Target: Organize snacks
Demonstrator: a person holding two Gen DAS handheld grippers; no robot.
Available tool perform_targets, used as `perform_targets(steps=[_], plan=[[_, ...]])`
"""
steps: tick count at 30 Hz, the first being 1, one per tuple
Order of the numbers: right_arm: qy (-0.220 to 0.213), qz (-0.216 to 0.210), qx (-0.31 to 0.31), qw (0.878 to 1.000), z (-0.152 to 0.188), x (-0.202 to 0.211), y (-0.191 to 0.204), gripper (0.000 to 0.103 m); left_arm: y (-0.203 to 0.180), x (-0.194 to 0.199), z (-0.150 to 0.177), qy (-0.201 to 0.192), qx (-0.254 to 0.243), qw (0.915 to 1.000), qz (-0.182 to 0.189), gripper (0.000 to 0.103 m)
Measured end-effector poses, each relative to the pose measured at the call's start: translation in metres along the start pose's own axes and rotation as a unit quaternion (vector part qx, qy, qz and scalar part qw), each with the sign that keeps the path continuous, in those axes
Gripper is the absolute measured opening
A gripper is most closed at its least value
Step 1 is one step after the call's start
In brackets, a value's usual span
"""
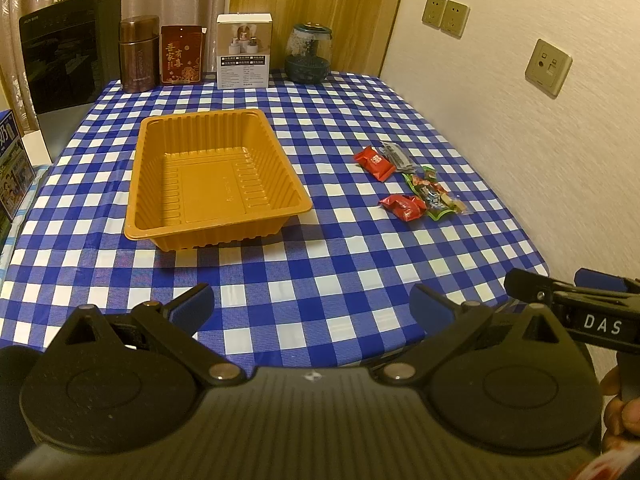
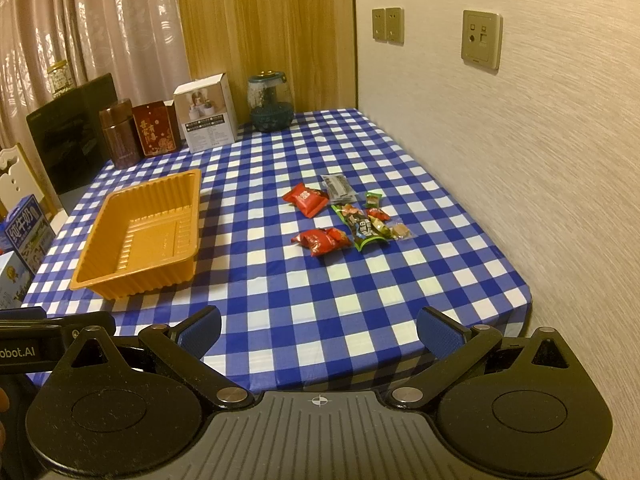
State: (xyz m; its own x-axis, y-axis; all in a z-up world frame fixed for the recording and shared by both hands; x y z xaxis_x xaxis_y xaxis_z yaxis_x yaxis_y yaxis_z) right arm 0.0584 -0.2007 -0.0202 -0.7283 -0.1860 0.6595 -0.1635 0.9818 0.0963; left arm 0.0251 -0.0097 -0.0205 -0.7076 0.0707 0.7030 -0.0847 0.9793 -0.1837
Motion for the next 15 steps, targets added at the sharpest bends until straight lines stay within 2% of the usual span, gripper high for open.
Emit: perform_targets(steps=[15], plan=[[-0.003,0.003,-0.011,1.000,-0.0001,-0.0034,-0.0059,0.103,-0.0027,-0.0048,0.0002,0.003,0.007,0.9999,0.011,0.103]])
Point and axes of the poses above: each gripper's, at about its wrist camera, not at the fingertips, and x roughly against the way its jaws point, y to its left, z to its underside, the point moved 4 cm from there along -x, roughly the way its jaws point, and after that the axes turned 3 degrees about z, right-handed, at the moved point
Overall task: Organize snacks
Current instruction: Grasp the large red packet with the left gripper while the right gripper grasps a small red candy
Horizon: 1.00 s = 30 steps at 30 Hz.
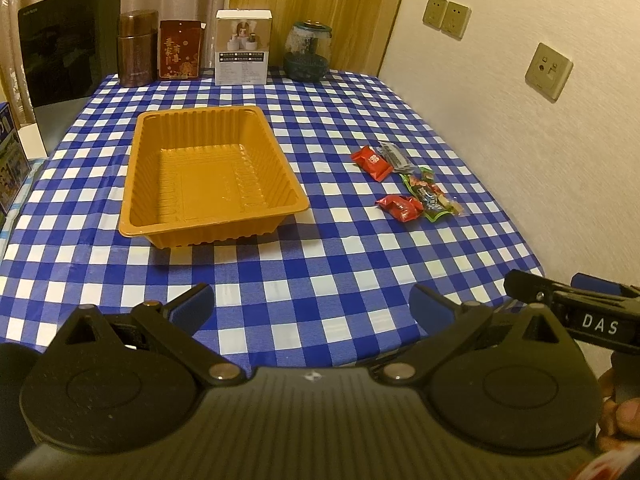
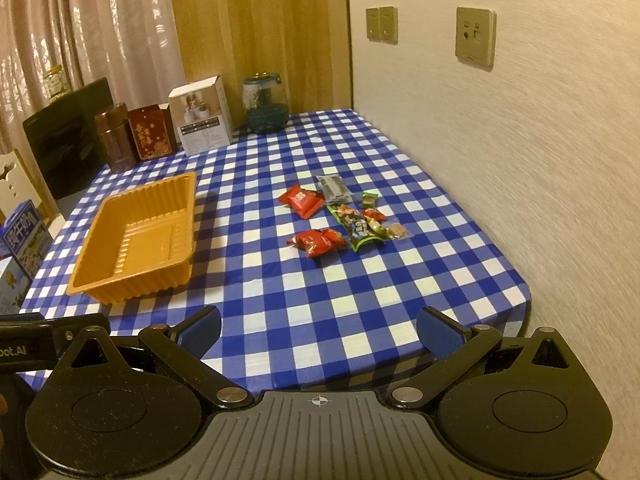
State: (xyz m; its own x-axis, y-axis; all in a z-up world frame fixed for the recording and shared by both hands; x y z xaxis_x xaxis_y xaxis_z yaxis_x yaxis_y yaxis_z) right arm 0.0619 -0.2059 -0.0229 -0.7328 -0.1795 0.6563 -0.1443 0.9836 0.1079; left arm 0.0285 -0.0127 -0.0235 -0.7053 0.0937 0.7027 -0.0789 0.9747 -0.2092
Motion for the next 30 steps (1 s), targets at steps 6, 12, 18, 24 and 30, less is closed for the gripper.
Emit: perform_targets(steps=[6,12,18,24,30], plan=[[-0.005,0.010,-0.022,1.000,-0.003,-0.014,-0.014,0.103,0.004,-0.014,-0.009,0.002,0.006,0.9998,0.021,0.103],[-0.020,0.023,-0.044,0.999,-0.016,-0.033,-0.034,0.103,-0.001,-0.043,-0.024,0.001,-0.018,0.9992,0.035,0.103],[-0.032,0.033,-0.067,0.997,-0.030,-0.058,-0.056,0.103,-0.020,-0.085,-0.044,-0.006,-0.078,0.9951,0.060,0.103],[-0.035,0.039,-0.073,0.996,-0.037,-0.096,-0.074,0.102,-0.044,-0.141,-0.061,0.001,-0.133,0.9874,0.084,0.103],[-0.019,0.037,-0.088,0.995,-0.041,-0.141,-0.093,0.086,-0.061,-0.202,-0.065,0.018,-0.180,0.9771,0.111,0.103]])
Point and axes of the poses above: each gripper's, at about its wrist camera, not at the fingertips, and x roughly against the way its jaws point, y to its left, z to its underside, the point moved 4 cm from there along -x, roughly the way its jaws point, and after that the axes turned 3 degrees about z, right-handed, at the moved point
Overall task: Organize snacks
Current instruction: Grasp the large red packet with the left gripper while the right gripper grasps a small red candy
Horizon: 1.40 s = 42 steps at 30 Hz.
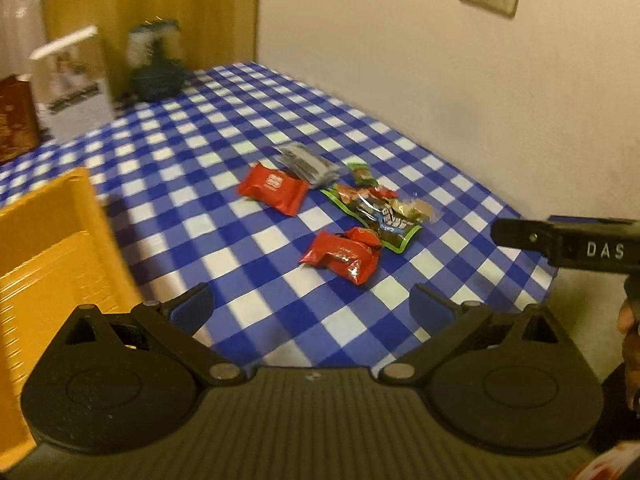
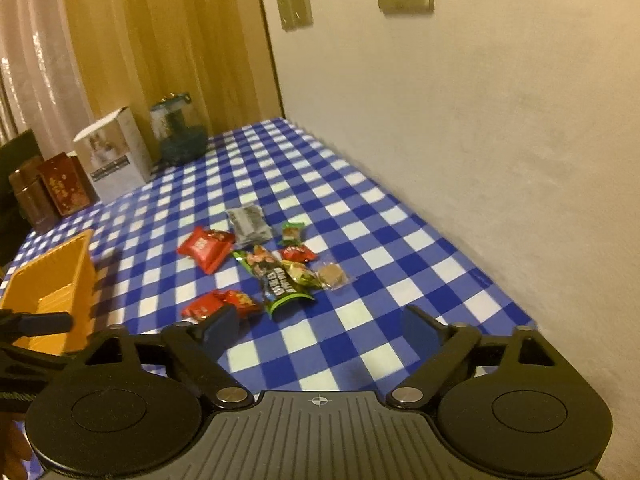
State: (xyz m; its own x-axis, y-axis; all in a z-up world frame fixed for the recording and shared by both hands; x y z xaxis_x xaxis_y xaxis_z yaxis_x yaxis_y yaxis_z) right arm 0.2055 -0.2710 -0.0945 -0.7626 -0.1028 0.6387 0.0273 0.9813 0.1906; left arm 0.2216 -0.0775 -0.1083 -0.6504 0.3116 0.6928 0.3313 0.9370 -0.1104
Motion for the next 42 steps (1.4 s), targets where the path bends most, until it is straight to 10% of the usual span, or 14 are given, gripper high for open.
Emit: perform_targets(steps=[5,20,32,42], plan=[[0.014,-0.007,0.001,1.000,-0.001,-0.031,-0.004,0.069,-0.001,-0.036,-0.006,0.009,-0.029,0.9994,0.016,0.101],[0.057,-0.002,-0.008,0.998,0.005,-0.071,-0.010,0.068,-0.015,-0.104,-0.026,0.044,-0.096,0.9936,0.041,0.077],[0.049,-0.014,0.001,0.999,-0.003,-0.082,0.003,0.068,-0.025,-0.099,-0.024,0.054,-0.132,0.9893,0.029,0.043],[0.042,-0.062,0.030,0.997,-0.002,-0.081,0.024,0.068,-0.017,-0.064,-0.025,0.047,-0.148,0.9878,-0.016,0.040]])
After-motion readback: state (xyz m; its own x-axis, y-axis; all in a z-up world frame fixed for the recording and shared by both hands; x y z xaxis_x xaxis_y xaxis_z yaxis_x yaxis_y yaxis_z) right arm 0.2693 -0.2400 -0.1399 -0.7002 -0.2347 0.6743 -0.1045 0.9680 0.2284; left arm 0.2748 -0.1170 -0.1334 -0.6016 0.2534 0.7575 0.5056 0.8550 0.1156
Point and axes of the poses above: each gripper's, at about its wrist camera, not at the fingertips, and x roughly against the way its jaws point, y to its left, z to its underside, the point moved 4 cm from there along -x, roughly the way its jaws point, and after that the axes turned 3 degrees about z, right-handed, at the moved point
